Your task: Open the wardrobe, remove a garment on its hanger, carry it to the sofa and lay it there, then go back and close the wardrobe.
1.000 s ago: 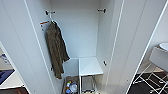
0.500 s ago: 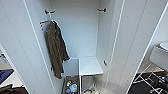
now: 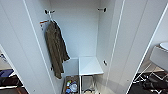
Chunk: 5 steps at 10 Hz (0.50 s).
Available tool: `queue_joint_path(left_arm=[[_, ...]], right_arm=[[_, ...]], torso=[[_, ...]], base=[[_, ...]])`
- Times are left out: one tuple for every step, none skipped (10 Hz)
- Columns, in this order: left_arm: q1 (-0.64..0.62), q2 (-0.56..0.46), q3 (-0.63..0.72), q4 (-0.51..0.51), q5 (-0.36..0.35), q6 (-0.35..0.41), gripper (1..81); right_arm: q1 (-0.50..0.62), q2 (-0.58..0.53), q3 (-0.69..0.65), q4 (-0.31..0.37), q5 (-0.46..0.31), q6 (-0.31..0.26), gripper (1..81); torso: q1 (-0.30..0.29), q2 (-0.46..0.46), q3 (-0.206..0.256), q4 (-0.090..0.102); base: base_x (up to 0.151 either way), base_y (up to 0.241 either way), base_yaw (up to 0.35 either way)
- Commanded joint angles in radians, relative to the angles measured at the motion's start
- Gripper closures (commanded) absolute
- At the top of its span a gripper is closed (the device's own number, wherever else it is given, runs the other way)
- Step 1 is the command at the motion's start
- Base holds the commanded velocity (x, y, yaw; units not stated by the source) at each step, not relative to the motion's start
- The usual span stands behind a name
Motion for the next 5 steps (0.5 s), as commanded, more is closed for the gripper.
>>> queue_joint_path(left_arm=[[-0.105,0.09,0.013,-0.071,0.092,-0.006,1.0],[-0.093,0.127,0.032,-0.076,0.092,-0.006,1.0],[-0.078,0.173,0.053,-0.079,0.092,-0.004,1.0],[-0.065,0.222,0.072,-0.077,0.092,-0.003,1.0],[-0.047,0.286,0.08,-0.073,0.091,-0.004,1.0]], right_arm=[[0.143,-0.041,0.179,0.068,-0.076,0.002,1.0],[0.129,-0.035,0.229,0.083,-0.068,0.002,1.0],[0.113,-0.026,0.289,0.089,-0.056,-0.001,1.0],[0.084,-0.018,0.335,0.089,-0.025,-0.001,1.0],[0.056,0.003,0.375,0.089,0.004,-0.002,1.0]], torso=[[0.0,0.0,0.0,0.0],[0.0,0.0,0.0,0.0],[0.0,0.0,-0.001,0.0],[0.001,0.0,-0.001,0.0],[0.001,0.0,-0.001,0.0]], base=[[0.0,0.0,0.0],[0.0,0.0,0.0],[0.0,0.0,0.0],[0.0,0.0,0.0],[0.0,0.0,0.0]])
